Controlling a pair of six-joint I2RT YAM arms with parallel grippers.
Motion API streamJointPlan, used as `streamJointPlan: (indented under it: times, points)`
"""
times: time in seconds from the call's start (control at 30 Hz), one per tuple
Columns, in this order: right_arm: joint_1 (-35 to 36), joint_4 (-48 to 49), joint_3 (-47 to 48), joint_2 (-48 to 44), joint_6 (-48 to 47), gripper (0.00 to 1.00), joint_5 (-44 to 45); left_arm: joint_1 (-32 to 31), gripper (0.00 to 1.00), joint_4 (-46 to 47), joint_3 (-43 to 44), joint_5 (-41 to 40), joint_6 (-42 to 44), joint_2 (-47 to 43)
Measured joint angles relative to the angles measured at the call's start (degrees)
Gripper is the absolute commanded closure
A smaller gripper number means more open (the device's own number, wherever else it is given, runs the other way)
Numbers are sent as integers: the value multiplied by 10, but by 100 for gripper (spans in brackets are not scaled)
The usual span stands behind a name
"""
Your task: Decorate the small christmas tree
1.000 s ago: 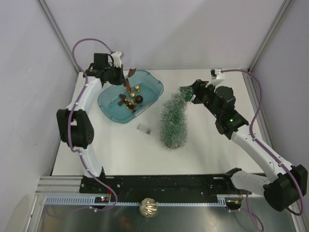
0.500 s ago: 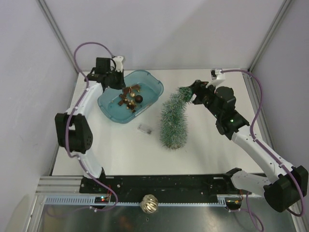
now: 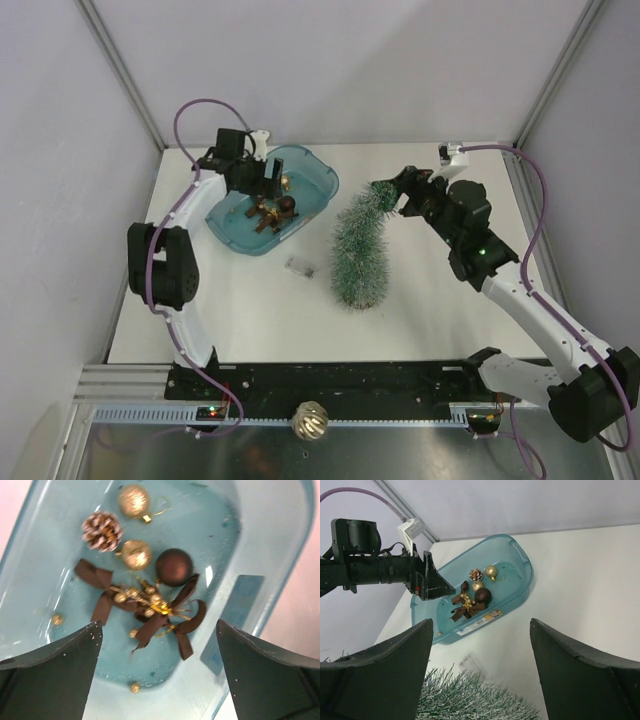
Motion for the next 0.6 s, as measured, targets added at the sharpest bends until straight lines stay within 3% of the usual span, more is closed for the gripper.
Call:
streamJointPlan:
  times: [0.23,0.4,0.6]
  points:
    - [2,-3,0,-6,-4,16,14,-52,17,19,68,18,24,60]
    - [0,-9,0,-21,-9,10,25,-66,36,26,82,15,51,134]
    - [-2,-14,0,-31,-14,3,31,-67,43,18,82,2,69,177]
